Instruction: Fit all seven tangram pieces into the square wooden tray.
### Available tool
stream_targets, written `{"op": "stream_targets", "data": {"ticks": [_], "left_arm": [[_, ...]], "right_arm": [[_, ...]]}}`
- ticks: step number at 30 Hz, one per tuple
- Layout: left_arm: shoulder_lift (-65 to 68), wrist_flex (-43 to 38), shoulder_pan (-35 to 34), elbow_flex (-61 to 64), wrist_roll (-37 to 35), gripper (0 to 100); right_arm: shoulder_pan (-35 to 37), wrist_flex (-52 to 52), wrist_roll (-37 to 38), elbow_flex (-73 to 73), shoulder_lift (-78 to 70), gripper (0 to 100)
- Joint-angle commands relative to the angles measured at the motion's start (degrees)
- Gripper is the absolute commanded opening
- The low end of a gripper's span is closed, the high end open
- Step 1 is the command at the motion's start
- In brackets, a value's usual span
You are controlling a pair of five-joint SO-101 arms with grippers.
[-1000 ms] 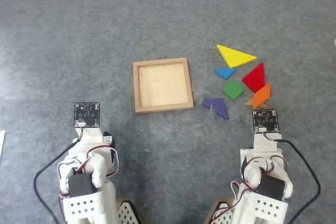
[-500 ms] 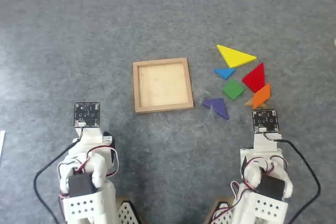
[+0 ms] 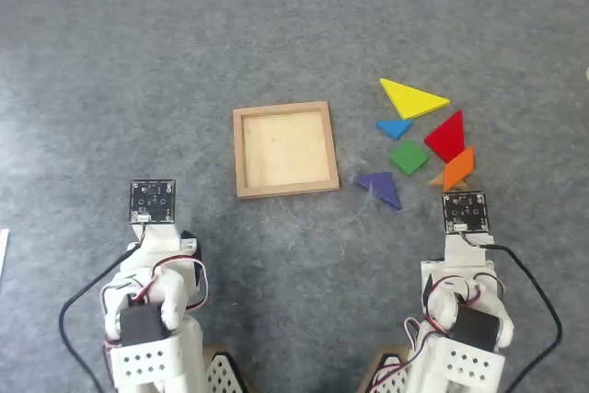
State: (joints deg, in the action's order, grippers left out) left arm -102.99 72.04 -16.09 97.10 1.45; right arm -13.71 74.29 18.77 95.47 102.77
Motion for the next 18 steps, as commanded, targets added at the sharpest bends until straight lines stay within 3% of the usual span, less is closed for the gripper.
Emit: {"op": "stream_targets", "data": {"ticks": [1, 10, 18], "left_arm": [[-1.1, 0.2, 0.2, -0.7, 0.0, 8], [-1.1, 0.2, 0.2, -0.7, 0.0, 8], [-1.1, 0.2, 0.2, -0.7, 0.0, 8]], "right_arm": [[0.3, 0.6, -0.5, 1.1, 0.7, 1.8], [0.7, 0.5, -1.1, 1.1, 0.7, 1.8], [8.3, 0.5, -0.5, 1.1, 0.7, 1.9]]}}
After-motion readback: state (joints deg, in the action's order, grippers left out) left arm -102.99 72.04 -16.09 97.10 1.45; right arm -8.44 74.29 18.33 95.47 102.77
